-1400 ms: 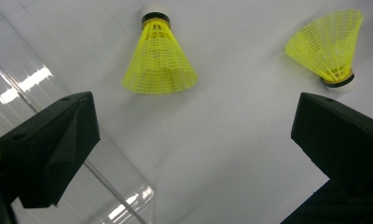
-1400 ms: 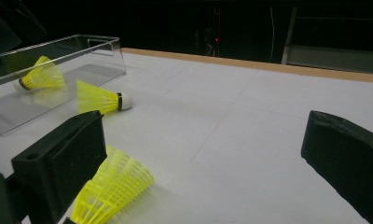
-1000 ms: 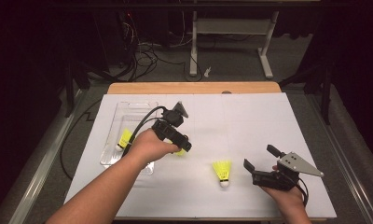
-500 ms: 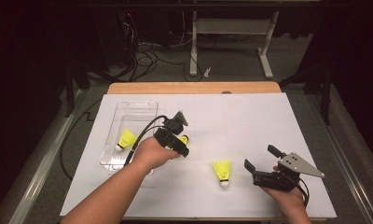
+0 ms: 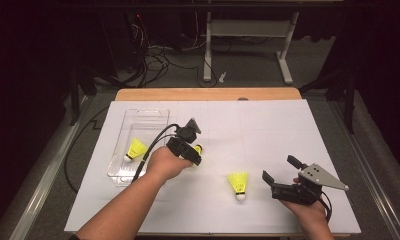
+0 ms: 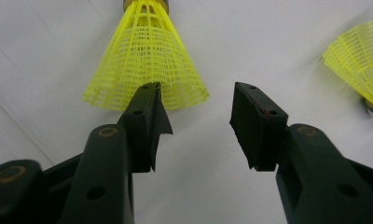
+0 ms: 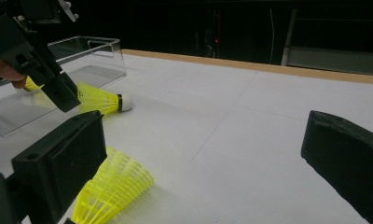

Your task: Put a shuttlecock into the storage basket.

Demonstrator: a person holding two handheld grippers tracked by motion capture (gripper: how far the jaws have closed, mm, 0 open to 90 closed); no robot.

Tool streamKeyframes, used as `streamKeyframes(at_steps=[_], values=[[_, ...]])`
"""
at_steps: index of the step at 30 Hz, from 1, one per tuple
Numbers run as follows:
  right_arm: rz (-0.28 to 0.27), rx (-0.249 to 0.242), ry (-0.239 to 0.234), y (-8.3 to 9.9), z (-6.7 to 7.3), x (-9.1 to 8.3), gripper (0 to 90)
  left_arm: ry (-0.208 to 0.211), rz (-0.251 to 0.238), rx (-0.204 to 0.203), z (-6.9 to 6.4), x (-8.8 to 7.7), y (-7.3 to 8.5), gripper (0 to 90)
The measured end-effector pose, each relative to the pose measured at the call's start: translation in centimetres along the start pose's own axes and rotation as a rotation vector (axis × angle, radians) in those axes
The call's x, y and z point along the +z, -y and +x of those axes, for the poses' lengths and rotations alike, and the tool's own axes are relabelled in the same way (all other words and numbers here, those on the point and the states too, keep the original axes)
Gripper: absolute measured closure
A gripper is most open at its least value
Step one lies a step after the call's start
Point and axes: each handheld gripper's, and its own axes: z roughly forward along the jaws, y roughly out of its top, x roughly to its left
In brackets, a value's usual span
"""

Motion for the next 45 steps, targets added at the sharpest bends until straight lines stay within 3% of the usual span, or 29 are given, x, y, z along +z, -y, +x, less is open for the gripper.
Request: streamKeyframes(at_steps=[9, 21, 32, 45], values=[[-0.005, -0.004, -0.003, -0.1, 0.0, -0.1, 0.6, 0.013, 0.000, -0.015, 0.4, 1.0, -0.1, 60.2], [-0.001, -0.011, -0.003, -0.1, 0.0, 0.0, 0.7, 0.022, -0.034, -0.042, 0.8, 1.6, -0.2, 70.2], [-0.003, -0.012, -0.003, -0.1, 0.0, -0.1, 0.7, -0.010, -0.057, -0.030, 0.6, 1.5, -0.1, 87.6], [-0.001, -0.014, -0.002, -0.1, 0.0, -0.1, 0.8, -0.030, -0.064, 0.008, 0.6, 1.1, 0.1, 90.0]])
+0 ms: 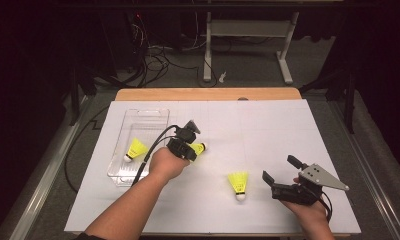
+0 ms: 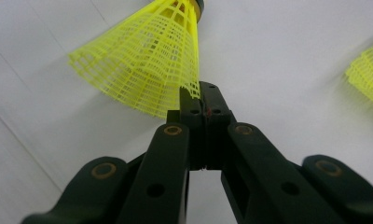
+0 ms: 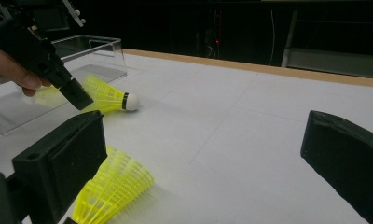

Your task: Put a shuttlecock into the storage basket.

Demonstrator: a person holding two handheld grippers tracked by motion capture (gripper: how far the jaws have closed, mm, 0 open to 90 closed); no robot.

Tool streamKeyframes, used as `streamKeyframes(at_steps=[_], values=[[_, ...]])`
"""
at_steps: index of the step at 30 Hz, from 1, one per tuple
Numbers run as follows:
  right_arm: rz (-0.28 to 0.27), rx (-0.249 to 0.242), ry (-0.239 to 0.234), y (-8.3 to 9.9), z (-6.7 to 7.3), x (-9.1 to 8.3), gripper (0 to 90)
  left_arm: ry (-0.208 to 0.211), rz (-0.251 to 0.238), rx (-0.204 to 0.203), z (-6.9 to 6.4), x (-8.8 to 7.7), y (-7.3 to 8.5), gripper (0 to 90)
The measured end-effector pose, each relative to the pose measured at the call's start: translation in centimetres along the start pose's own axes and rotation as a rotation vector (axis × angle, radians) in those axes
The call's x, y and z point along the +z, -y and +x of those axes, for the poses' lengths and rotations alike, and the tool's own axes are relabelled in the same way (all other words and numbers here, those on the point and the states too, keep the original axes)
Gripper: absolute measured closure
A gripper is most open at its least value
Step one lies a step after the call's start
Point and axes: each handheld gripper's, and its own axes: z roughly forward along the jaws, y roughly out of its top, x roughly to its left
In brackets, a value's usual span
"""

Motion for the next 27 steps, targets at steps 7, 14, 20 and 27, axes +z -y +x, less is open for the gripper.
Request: streamKeyframes(at_steps=[7, 14, 20, 27], values=[[0.001, -0.001, -0.001, 0.0, 0.0, 0.0, 0.8, 0.011, -0.008, 0.008, -0.1, -0.8, 0.2, 90.0], [0.000, 0.000, -0.002, 0.0, 0.1, 0.0, 0.8, 0.015, 0.006, 0.026, -0.3, -1.4, 0.4, 90.0], [0.002, 0.001, -0.003, 0.0, 0.1, 0.1, 0.8, 0.029, 0.013, 0.056, -1.0, -2.0, 0.7, 90.0], [0.001, 0.006, -0.001, 0.1, 0.0, 0.0, 0.9, 0.043, 0.017, 0.074, -1.7, -2.6, 1.1, 90.0]])
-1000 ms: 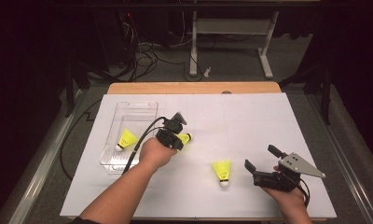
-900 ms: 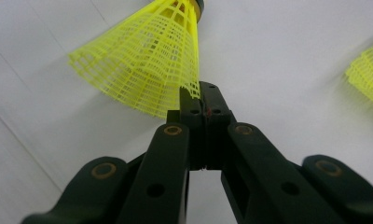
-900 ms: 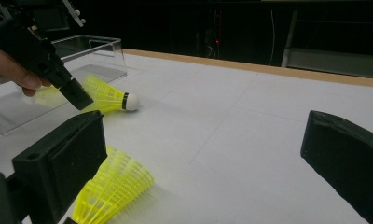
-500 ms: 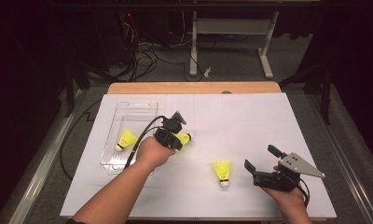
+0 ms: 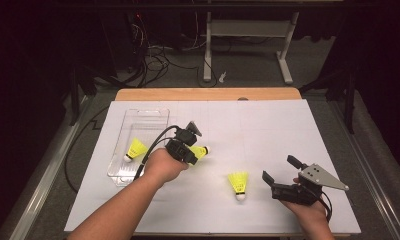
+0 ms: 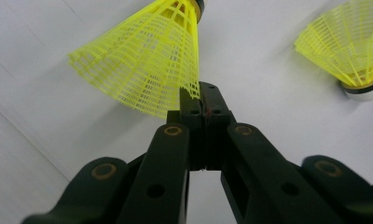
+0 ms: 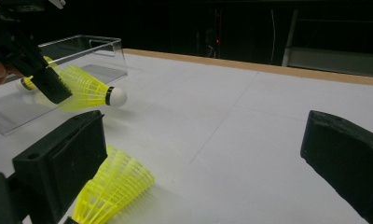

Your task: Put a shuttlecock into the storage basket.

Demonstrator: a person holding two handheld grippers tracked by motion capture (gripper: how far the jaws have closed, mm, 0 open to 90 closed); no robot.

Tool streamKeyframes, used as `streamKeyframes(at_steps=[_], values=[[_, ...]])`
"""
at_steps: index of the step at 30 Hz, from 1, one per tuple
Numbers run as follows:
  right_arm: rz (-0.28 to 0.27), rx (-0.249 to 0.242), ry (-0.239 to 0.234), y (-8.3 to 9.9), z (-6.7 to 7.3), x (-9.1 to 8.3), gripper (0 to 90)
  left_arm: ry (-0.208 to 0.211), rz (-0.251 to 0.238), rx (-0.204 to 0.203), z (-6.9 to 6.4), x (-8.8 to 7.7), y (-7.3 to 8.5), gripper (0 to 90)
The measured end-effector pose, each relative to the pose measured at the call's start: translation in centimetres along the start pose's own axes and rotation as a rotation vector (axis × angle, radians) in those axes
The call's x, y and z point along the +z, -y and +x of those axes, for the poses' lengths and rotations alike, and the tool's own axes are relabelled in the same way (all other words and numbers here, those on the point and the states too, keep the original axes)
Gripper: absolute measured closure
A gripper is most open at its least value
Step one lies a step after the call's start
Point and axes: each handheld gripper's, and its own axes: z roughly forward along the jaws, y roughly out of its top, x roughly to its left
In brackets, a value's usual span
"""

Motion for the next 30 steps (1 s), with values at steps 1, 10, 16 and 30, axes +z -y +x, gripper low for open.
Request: streamKeyframes(at_steps=[1, 10, 16, 30], values=[[0.001, -0.001, 0.000, 0.0, 0.0, 0.0, 0.9, 0.001, 0.001, 0.005, -0.1, -0.1, 0.1, 90.0], [-0.003, -0.002, 0.002, 0.0, 0.0, -0.1, 0.9, 0.011, 0.008, 0.030, -0.9, -0.9, 0.7, 90.0], [-0.005, -0.003, 0.003, -0.1, 0.0, -0.1, 0.8, 0.015, 0.010, 0.042, -1.1, -1.7, 1.1, 90.0], [0.001, -0.002, 0.001, 0.0, 0.0, 0.0, 0.9, 0.014, -0.013, 0.040, -1.0, -3.7, 1.4, 90.0]])
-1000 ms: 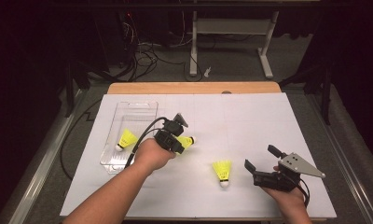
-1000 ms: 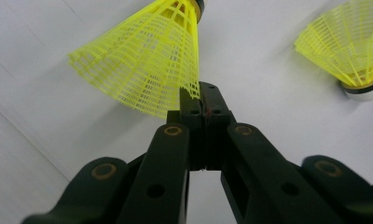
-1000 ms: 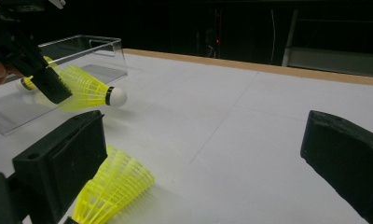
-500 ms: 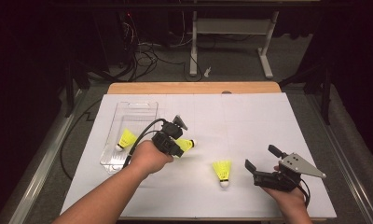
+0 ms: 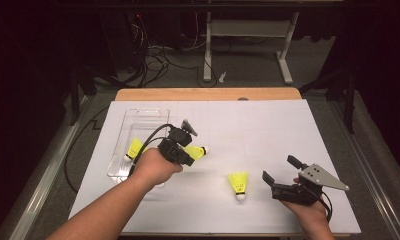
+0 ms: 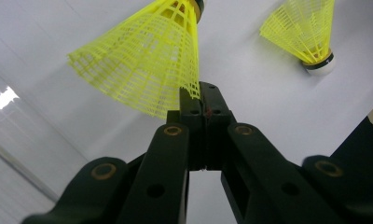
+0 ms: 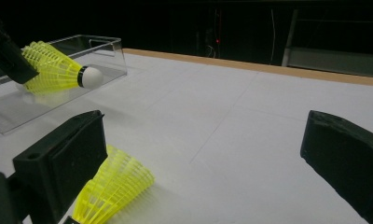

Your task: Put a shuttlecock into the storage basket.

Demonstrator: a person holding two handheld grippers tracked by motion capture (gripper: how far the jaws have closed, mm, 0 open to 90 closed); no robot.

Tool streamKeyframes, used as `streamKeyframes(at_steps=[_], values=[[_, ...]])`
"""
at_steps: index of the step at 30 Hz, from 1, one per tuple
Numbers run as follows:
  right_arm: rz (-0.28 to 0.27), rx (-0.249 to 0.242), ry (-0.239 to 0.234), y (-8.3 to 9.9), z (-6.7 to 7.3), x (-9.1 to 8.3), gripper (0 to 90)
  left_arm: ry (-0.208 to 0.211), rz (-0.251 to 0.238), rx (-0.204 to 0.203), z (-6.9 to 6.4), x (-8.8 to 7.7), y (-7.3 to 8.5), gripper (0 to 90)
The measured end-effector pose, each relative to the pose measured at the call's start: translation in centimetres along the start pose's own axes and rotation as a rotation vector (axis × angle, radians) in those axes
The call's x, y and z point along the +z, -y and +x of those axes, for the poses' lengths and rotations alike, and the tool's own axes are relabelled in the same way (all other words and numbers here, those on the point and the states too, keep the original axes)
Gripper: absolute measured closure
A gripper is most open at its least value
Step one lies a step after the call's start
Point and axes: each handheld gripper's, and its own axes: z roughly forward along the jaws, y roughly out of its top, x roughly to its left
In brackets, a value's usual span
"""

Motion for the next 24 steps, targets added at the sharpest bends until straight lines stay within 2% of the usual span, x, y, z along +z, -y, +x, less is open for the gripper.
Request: streamKeyframes(at_steps=[11, 18, 24], values=[[0.004, -0.001, 0.001, 0.0, 0.0, 0.0, 1.1, -0.020, -0.019, -0.016, 0.3, -1.9, 0.3, 90.0], [0.009, -0.002, 0.000, 0.0, 0.0, 0.0, 1.1, -0.044, -0.037, -0.030, 1.1, -3.3, 0.6, 90.0], [0.007, -0.002, 0.000, 0.0, 0.0, 0.0, 1.1, -0.065, -0.049, -0.051, 2.2, -4.3, 1.0, 90.0]])
